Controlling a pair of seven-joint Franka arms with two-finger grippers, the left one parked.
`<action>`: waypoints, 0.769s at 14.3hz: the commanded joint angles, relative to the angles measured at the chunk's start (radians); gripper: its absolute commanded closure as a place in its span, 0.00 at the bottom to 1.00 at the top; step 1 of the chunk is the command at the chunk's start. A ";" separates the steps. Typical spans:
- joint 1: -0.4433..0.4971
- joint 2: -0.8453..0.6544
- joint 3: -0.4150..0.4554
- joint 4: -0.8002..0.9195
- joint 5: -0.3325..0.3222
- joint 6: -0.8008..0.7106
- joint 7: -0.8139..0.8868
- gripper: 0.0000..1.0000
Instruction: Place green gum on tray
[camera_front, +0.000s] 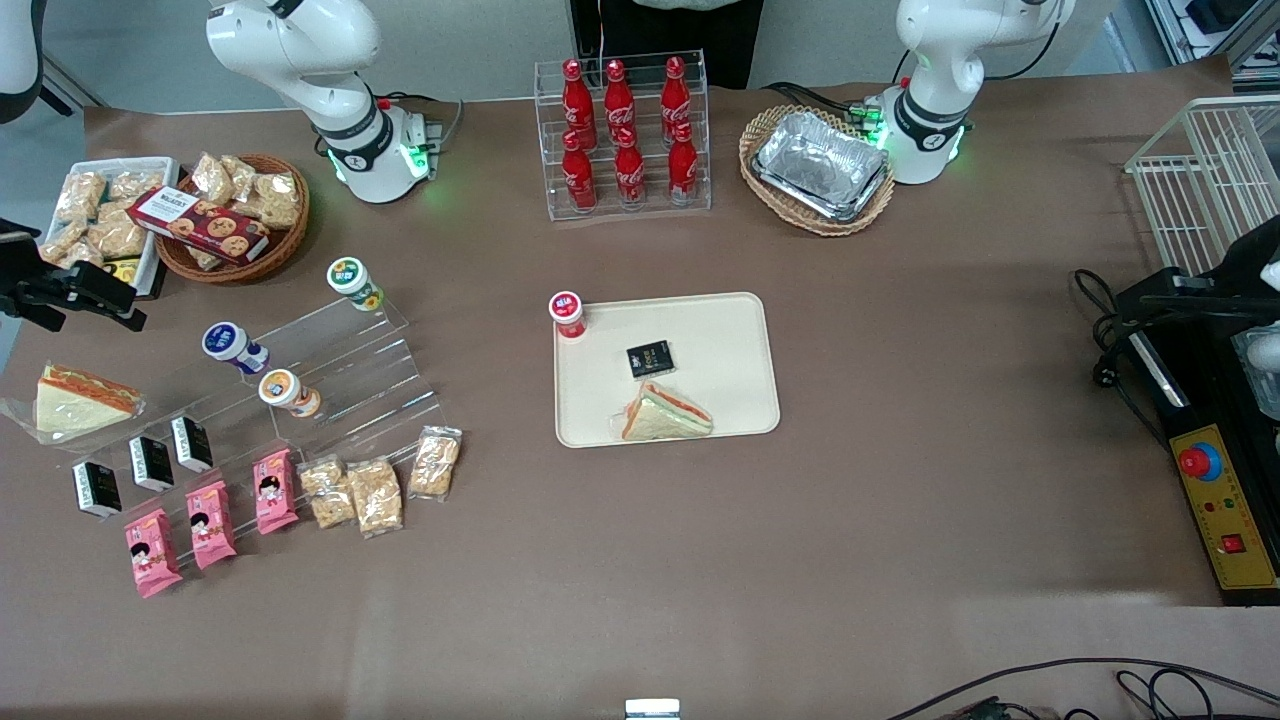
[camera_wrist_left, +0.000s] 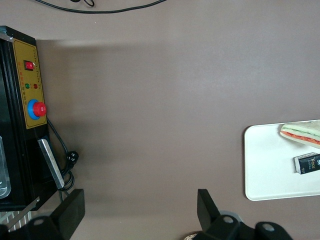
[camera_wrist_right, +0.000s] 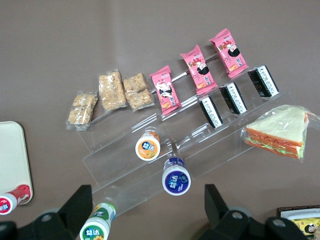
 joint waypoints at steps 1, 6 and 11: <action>0.005 0.000 0.002 0.007 0.004 -0.031 -0.008 0.00; 0.005 0.005 0.005 0.008 0.005 -0.031 0.005 0.00; 0.004 0.003 0.005 0.004 0.005 -0.040 0.005 0.00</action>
